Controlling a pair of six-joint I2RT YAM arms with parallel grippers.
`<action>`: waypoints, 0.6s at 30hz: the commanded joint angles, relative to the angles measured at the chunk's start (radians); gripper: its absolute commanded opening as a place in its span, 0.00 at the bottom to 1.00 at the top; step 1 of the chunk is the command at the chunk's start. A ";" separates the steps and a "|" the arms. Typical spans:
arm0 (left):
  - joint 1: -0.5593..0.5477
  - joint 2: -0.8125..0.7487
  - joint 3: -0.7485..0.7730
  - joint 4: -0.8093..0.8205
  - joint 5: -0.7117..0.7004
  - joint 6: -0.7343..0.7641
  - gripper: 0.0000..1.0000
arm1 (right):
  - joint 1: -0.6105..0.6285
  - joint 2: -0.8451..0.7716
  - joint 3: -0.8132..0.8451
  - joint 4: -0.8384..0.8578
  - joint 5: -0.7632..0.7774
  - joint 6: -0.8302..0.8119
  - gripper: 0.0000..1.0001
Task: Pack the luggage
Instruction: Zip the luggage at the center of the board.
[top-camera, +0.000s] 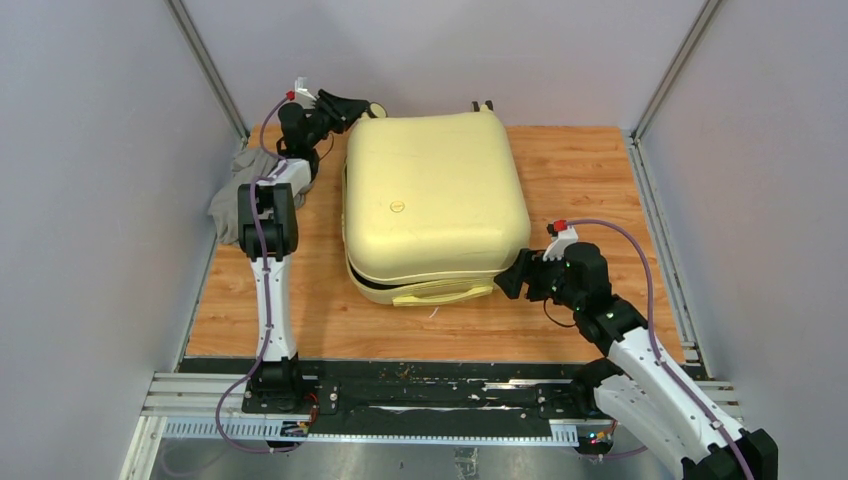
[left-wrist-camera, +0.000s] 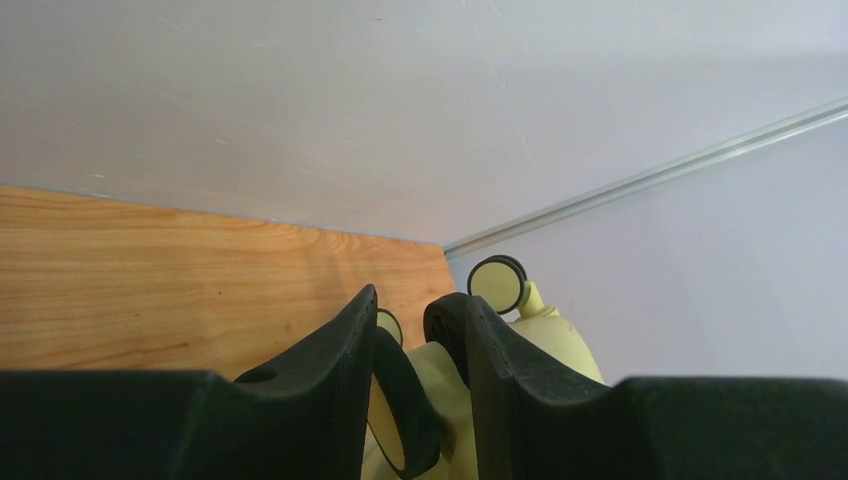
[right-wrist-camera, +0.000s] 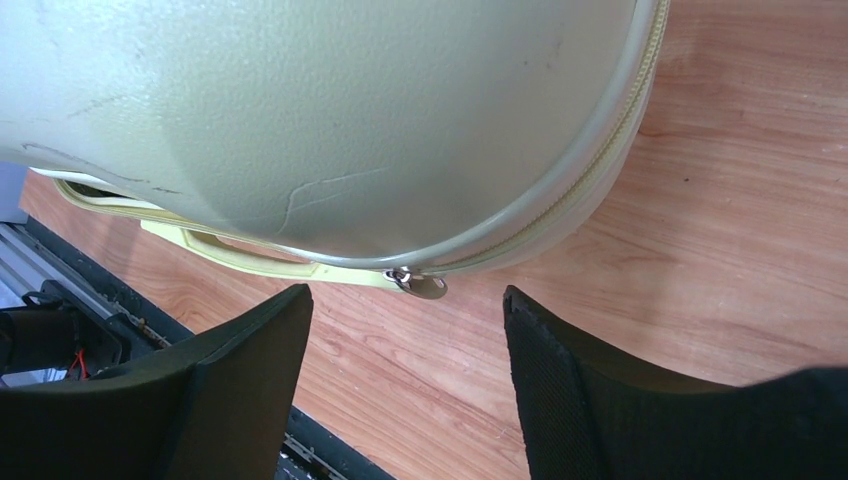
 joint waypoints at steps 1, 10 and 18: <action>-0.044 -0.092 -0.025 0.012 0.062 -0.006 0.23 | 0.021 -0.001 -0.005 0.033 0.014 -0.021 0.71; -0.025 -0.142 -0.084 0.006 0.011 0.002 0.03 | 0.089 0.029 -0.039 0.128 0.094 -0.044 0.52; -0.025 -0.163 -0.111 -0.027 -0.002 0.034 0.00 | 0.133 0.089 -0.032 0.155 0.142 -0.048 0.42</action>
